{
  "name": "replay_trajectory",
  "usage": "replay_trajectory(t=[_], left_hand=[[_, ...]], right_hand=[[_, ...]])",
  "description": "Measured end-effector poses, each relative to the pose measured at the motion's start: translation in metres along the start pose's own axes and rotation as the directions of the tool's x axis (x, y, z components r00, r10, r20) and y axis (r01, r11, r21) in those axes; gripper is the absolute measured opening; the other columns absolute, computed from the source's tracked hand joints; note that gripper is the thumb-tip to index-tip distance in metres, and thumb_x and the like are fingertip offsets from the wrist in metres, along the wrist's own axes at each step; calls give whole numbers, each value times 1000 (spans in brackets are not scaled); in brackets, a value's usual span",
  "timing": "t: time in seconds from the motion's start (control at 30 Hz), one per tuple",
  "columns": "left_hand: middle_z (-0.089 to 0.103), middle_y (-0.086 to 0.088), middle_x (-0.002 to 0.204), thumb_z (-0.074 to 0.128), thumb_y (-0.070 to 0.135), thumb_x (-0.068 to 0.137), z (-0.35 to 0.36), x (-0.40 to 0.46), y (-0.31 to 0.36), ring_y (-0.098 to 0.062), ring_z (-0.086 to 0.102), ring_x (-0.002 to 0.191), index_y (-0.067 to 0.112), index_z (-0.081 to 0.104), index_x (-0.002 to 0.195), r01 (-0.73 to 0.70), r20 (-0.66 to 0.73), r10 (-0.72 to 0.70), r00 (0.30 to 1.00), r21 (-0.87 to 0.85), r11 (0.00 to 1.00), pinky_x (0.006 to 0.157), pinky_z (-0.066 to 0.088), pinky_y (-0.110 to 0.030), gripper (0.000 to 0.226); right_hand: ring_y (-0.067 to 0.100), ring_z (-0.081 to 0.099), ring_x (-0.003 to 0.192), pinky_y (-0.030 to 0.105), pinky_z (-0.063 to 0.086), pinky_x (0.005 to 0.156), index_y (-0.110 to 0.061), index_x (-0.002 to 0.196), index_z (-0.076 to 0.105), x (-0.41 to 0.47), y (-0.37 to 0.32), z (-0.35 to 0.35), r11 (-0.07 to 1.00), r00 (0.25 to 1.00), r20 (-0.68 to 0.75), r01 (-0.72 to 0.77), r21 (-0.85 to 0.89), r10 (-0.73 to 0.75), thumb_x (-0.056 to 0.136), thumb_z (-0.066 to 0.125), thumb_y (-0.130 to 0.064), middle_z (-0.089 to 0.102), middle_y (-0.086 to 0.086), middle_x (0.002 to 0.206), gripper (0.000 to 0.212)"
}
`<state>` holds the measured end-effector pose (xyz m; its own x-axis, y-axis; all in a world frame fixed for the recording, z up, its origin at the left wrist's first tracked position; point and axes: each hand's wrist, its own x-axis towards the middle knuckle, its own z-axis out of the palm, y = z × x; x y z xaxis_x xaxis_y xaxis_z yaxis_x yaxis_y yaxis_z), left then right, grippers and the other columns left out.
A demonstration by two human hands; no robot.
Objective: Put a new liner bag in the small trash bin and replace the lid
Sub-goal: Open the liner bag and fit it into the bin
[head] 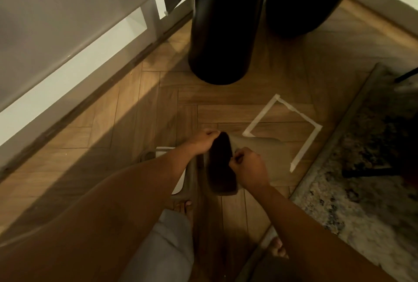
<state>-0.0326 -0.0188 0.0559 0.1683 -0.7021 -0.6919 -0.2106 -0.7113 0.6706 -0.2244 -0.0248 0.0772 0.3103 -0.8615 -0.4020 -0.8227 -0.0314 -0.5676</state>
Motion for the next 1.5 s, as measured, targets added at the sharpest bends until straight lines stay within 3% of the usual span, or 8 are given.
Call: replay_trajectory(t=[0.23, 0.4, 0.6, 0.73, 0.87, 1.07, 1.33, 1.5], left_hand=[[39, -8, 151, 50, 52, 95, 8, -43, 33, -28, 44, 133, 26, 29, 152, -70, -19, 70, 997, 10, 997, 106, 39, -41, 66], [36, -7, 154, 57, 52, 91, 4, -71, 50, -28, 39, 137, 24, 20, 155, -122, -181, 122, 976, 12, 992, 107, 36, -39, 79], [40, -6, 153, 57, 56, 89, 9, -93, 38, -28, 42, 136, 22, 14, 156, -96, 12, 95, 995, 60, 994, 111, 34, -46, 87], [57, -1, 133, 55, 53, 91, 21, -87, 49, -19, 60, 112, 26, 43, 142, -196, -9, 198, 980, 116, 974, 89, 51, -39, 59], [58, 9, 120, 53, 46, 96, 28, -80, 52, -4, 58, 88, 30, 44, 142, -232, -7, 235, 972, 152, 961, 66, 44, -22, 50], [62, 6, 117, 56, 41, 95, 39, -70, 45, -10, 63, 94, 32, 44, 142, -229, 76, 219, 973, 168, 959, 78, 52, -30, 50], [58, -4, 128, 62, 28, 94, 59, -65, 40, -19, 59, 108, 24, 40, 146, -250, 158, 218, 963, 225, 942, 92, 49, -36, 57], [56, 0, 129, 60, 38, 94, 70, -69, 40, -18, 58, 110, 29, 37, 147, -234, 248, 172, 953, 250, 940, 95, 48, -37, 58]], right_hand=[[4, 63, 56, 20, 44, 51, -23, 74, 60, -23, 27, -83, 979, 992, -113, -37, 201, 61, 88, 70, -23, 67, -4, 64, 17], [4, 60, 51, 25, 43, 52, -19, 67, 60, -47, 33, -111, 945, 979, -174, -44, 325, 105, 88, 68, -19, 66, -6, 58, 22], [22, 65, 64, 32, 52, 55, -11, 81, 57, -59, 43, -125, 881, 963, -195, -76, 467, 186, 93, 64, -14, 64, 7, 67, 14], [27, 71, 80, 41, 62, 68, -6, 108, 55, -52, 55, -131, 831, 970, -132, -102, 547, 206, 97, 59, -14, 68, 13, 85, 15], [30, 72, 88, 54, 59, 82, -12, 119, 52, -47, 72, -123, 869, 965, -102, -168, 465, 241, 98, 57, -20, 71, 14, 94, 23], [22, 72, 84, 30, 58, 53, -15, 132, 47, -48, 92, -112, 883, 968, 25, -237, 404, 248, 98, 62, -21, 66, 5, 103, 38], [30, 69, 105, 36, 60, 73, -13, 150, 28, -61, 110, -113, 939, 976, 157, -192, 284, 152, 83, 82, -25, 62, 14, 129, 87], [5, 70, 60, 17, 51, 44, -33, 121, 35, -71, 120, -120, 955, 979, 196, -111, 275, 57, 82, 83, -15, 61, 1, 102, 64]])
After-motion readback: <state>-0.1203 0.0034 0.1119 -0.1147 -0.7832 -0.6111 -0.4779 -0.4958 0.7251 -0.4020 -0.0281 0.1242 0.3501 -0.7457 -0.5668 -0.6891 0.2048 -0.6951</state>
